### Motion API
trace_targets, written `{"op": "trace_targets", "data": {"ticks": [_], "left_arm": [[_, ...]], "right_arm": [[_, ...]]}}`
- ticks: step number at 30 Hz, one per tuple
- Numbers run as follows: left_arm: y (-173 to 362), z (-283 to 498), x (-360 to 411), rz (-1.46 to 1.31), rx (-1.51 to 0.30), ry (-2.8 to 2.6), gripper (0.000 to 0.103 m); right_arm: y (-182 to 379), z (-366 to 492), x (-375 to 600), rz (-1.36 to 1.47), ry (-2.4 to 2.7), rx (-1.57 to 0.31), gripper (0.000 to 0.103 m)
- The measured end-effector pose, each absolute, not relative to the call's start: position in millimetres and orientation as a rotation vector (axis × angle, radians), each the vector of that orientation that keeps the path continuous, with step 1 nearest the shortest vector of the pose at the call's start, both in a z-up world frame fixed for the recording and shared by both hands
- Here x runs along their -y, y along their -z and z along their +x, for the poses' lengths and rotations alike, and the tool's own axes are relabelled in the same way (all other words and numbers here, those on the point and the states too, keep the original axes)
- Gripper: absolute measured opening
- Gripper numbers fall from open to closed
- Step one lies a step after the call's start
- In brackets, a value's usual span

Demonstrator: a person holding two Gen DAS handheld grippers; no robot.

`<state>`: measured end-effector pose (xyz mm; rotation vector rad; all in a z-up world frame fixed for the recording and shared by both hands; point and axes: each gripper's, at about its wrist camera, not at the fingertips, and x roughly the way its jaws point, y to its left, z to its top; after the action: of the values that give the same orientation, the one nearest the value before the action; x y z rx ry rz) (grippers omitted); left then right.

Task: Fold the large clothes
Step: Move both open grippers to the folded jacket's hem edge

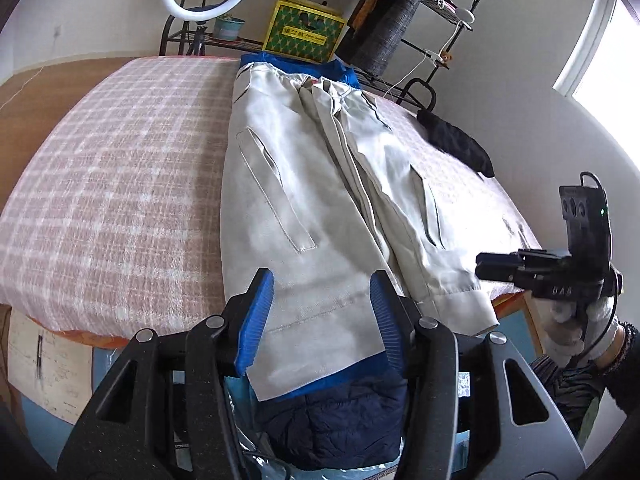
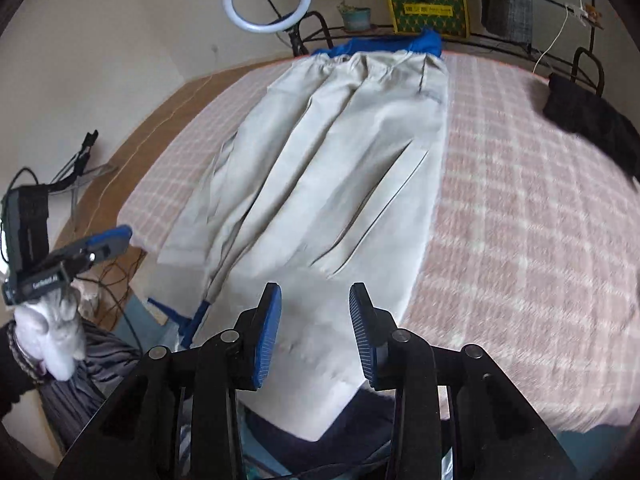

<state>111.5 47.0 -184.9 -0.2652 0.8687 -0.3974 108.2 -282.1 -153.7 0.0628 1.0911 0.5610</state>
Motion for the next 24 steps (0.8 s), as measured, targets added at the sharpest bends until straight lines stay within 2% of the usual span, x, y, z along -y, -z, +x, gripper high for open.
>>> {"op": "trace_targets", "data": {"ticks": [10,16,17,18,19,21,24], "left_arm": [[221.0,125.0,-25.2,-0.154,-0.966,0.410,0.050],[225.0,124.8,-22.4,-0.132,-1.001,0.419,0.051],[222.0,124.8,-28.3,-0.146,-1.000,0.410,0.054],[220.0,125.3,-36.2,-0.170,-1.004,0.399,0.055],[219.1,126.2,-43.8,-0.199,-1.012,0.393,0.056],[220.9,128.2,-61.2,-0.263,-1.042,0.391,0.057],[230.4,131.3,-81.0,-0.332,-1.114,0.396,0.057]], "right_arm": [[192.2,84.2,212.4,-0.131,-0.619,-1.108,0.033],[171.1,85.3,241.1,-0.021,-0.607,-1.094,0.033],[166.0,83.5,250.3,-0.008,-0.591,-1.083,0.033],[162.2,81.6,260.1,0.008,-0.572,-1.078,0.036],[158.8,80.6,273.6,0.029,-0.552,-1.078,0.045],[155.0,78.8,298.9,0.080,-0.526,-1.089,0.053],[160.8,76.0,331.7,0.156,-0.505,-1.143,0.053]]}}
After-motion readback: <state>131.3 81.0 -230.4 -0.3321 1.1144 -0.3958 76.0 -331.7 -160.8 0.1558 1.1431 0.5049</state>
